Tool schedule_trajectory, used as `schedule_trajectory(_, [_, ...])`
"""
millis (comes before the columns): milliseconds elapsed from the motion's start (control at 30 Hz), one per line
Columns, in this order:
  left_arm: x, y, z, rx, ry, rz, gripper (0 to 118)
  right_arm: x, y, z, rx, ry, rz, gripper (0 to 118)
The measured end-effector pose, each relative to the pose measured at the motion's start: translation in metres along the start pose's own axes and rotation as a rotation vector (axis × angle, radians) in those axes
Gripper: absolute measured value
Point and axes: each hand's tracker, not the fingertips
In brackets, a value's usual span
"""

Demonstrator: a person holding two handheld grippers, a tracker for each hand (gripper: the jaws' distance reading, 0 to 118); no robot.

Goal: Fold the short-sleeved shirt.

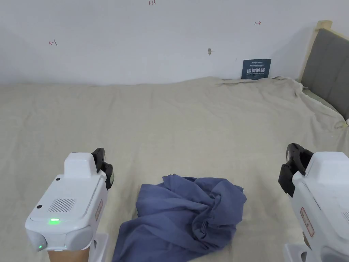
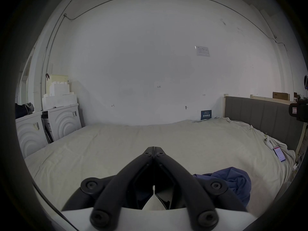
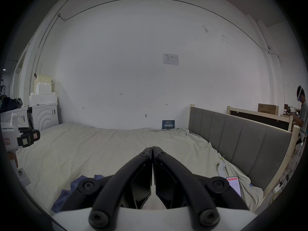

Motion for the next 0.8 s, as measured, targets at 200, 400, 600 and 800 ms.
schedule_trajectory(200, [-0.003, -0.003, -0.007, -0.163, -0.024, 0.013, 0, -0.002, 0.001, 0.000, -0.003, 0.002, 0.001, 0])
schedule_trajectory(400, [-0.009, -0.034, -0.021, -0.445, -0.081, 0.099, 0, -0.004, -0.001, -0.001, -0.013, 0.007, 0.005, 0])
schedule_trajectory(600, [-0.004, -0.085, -0.026, -0.689, -0.114, 0.115, 0, -0.004, -0.007, -0.005, -0.029, 0.016, 0.006, 0])
schedule_trajectory(800, [0.002, -0.129, -0.018, -0.842, -0.118, 0.121, 54, -0.003, -0.013, -0.008, -0.047, 0.024, 0.013, 0])
